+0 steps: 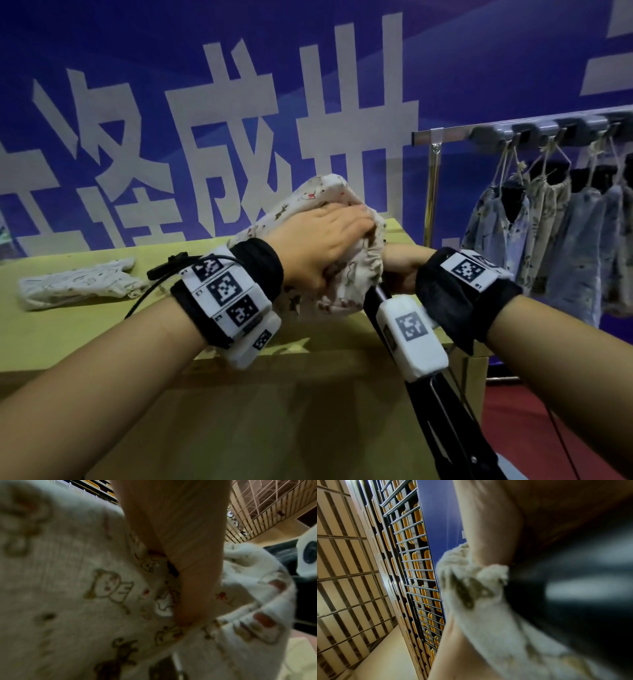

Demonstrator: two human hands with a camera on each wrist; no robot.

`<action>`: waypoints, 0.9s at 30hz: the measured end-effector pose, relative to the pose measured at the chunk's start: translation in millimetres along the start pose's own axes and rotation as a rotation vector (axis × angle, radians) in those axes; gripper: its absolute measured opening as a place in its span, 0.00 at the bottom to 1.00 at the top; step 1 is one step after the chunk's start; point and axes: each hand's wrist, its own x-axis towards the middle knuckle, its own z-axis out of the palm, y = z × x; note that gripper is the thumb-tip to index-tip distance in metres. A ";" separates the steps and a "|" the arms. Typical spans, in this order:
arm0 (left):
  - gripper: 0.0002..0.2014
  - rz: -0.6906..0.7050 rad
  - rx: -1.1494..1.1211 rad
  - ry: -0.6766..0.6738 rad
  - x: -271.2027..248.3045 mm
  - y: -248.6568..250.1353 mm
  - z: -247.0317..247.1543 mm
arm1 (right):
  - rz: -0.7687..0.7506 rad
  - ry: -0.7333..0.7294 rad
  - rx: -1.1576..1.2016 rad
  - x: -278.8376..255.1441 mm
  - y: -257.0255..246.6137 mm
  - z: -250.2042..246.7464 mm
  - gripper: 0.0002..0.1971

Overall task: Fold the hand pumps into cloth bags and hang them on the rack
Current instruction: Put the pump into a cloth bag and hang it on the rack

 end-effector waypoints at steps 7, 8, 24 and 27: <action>0.19 0.057 0.155 0.188 22.6 -6.4 -9.7 | -0.146 -0.044 0.418 -2.9 -7.9 -3.7 0.18; 0.14 0.058 0.171 0.194 26.5 -7.2 -10.3 | -0.163 -0.022 0.451 -2.0 -9.8 -5.1 0.19; 0.11 0.036 0.280 0.160 45.0 -50.9 -50.1 | -0.227 0.121 0.560 -43.0 -59.1 -49.8 0.23; 0.12 -0.147 0.362 0.051 52.5 -58.8 -63.1 | -0.345 0.194 0.629 -55.8 -74.0 -69.0 0.22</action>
